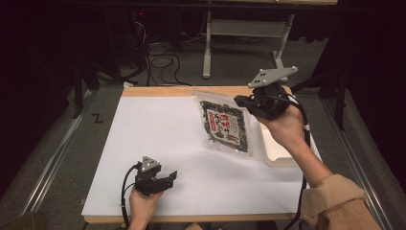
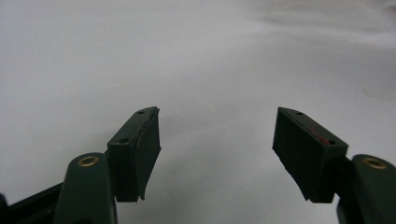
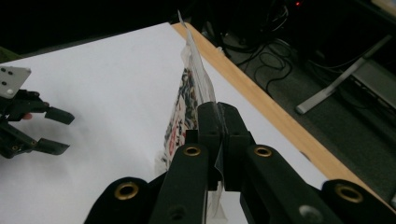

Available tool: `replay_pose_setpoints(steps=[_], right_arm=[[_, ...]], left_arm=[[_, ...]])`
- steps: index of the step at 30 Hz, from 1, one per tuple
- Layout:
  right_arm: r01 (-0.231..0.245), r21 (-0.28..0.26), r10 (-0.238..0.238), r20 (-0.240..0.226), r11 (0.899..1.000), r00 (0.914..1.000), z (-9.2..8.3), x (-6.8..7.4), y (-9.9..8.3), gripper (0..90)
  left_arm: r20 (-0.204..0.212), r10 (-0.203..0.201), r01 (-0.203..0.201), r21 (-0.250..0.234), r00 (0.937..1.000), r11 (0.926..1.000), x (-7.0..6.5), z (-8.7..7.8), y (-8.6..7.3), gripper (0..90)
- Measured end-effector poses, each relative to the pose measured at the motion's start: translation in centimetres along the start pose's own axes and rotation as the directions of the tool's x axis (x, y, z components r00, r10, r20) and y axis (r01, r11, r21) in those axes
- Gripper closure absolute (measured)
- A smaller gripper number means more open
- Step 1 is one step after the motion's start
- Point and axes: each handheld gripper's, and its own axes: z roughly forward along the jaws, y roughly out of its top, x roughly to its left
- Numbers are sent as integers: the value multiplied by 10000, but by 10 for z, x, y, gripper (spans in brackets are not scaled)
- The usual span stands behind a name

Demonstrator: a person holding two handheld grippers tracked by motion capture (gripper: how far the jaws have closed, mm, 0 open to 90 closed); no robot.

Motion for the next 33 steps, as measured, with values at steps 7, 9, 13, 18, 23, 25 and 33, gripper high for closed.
replay_pose_setpoints(steps=[7, 9, 13, 18, 23, 25, 33], right_arm=[[-34, 7, 34, 681, 10000, 9977, -16, -11, -1, 900], [-93, -12, 94, 735, 10000, 9973, -19, -16, -2, 900], [-398, -206, 415, 887, 9990, 9952, -25, -24, -4, 900], [-498, -179, 515, 1120, 9986, 9924, -26, -30, -5, 900], [-631, -40, 631, 1304, 9980, 9895, -25, -35, -7, 900], [-733, -26, 729, 1371, 9973, 9879, -25, -39, -8, 900], [-1289, -207, 1305, 1804, 9914, 9749, -34, -56, -13, 900]], left_arm=[[-23, -38, 38, -46, 10000, 10000, 1, 0, 0, 325], [-31, 39, -39, 11, 10000, 10000, 0, 1, 0, 325], [-39, 65, -65, 12, 10000, 10000, 0, 1, 0, 325], [-23, 6, -6, 23, 10000, 10000, 1, 0, 0, 325], [-10, 128, -128, 81, 9999, 9999, -1, 2, 0, 325], [-14, 45, -45, 35, 10000, 10000, -1, 1, -1, 325], [22, 137, -137, 89, 9999, 9999, -1, 2, 0, 325]])
